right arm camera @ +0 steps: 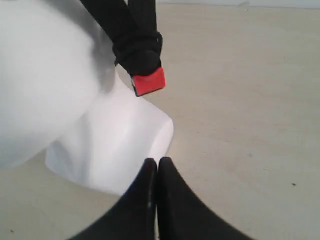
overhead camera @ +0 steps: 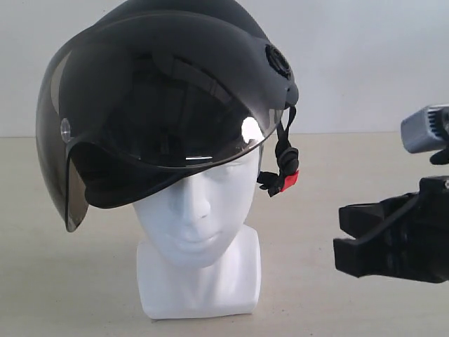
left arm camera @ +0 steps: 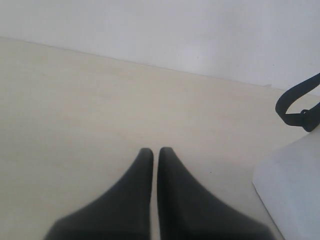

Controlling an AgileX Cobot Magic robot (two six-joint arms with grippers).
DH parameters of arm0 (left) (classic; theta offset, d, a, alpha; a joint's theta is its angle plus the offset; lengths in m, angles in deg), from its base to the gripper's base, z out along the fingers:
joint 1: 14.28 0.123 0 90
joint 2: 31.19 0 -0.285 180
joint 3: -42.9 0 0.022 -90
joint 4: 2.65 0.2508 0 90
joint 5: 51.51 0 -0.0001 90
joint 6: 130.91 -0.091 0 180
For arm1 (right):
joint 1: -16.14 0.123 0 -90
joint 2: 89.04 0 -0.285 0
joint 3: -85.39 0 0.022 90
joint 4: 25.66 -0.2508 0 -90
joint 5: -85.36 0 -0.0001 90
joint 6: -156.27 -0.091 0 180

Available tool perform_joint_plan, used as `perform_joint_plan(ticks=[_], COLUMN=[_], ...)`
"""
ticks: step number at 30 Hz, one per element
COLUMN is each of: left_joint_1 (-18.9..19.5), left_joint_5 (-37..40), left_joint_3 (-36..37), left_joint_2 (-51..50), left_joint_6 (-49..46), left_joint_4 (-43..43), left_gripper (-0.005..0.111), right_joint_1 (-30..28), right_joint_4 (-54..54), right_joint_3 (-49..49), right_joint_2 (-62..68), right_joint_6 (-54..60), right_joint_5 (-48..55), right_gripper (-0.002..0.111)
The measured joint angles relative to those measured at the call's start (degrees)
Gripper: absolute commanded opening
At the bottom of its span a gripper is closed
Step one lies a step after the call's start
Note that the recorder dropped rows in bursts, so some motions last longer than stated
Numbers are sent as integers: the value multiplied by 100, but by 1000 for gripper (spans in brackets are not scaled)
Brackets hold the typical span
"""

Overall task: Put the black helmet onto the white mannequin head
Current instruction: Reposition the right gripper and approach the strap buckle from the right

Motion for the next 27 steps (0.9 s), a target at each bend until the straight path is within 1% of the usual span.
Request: perform_joint_plan(ticks=[1, 3, 4, 6, 9, 12, 15, 18, 20, 22, 23, 24, 25, 26, 27], left_joint_1=[0, 0, 0, 0, 0, 0, 0, 0, 0, 0, 0, 0, 0, 0, 0], left_joint_5=[0, 0, 0, 0, 0, 0, 0, 0, 0, 0, 0, 0, 0, 0, 0], left_joint_3=[0, 0, 0, 0, 0, 0, 0, 0, 0, 0, 0, 0, 0, 0, 0], left_joint_2=[0, 0, 0, 0, 0, 0, 0, 0, 0, 0, 0, 0, 0, 0, 0], left_joint_6=[0, 0, 0, 0, 0, 0, 0, 0, 0, 0, 0, 0, 0, 0, 0], left_joint_4=[0, 0, 0, 0, 0, 0, 0, 0, 0, 0, 0, 0, 0, 0, 0], left_gripper=[4, 4, 4, 4, 4, 4, 4, 4, 4, 4, 4, 4, 4, 4, 4], right_joint_1=[12, 164, 242, 272, 272, 272, 272, 278, 278, 278, 278, 278, 278, 278, 278], right_joint_4=[-125, -845, -1656, -2628, -3800, -4715, -5339, -5740, -5716, -5519, -5383, -5260, -5182, -5116, -5078], right_joint_3=[-13, -122, -235, -373, -564, -800, -1120, -1484, -1732, -1859, -1887, -1887, -1887, -1875, -1824], right_joint_2=[0, 0, 46, 173, 384, 604, 802, 848, 848, 848, 848, 848, 848, 848, 837], right_joint_6=[343, 1645, 2647, 3602, 4407, 5051, 5531, 5913, 5983, 5997, 5927, 5842, 5783, 5761, 5753], right_joint_5=[184, 1028, 1682, 2600, 3906, 4773, 5442, 5644, 5653, 5321, 4977, 4573, 4241, 3793, 3310], right_gripper=[0, 0, 0, 0, 0, 0, 0, 0, 0, 0, 2, 5, 10, 17, 27])
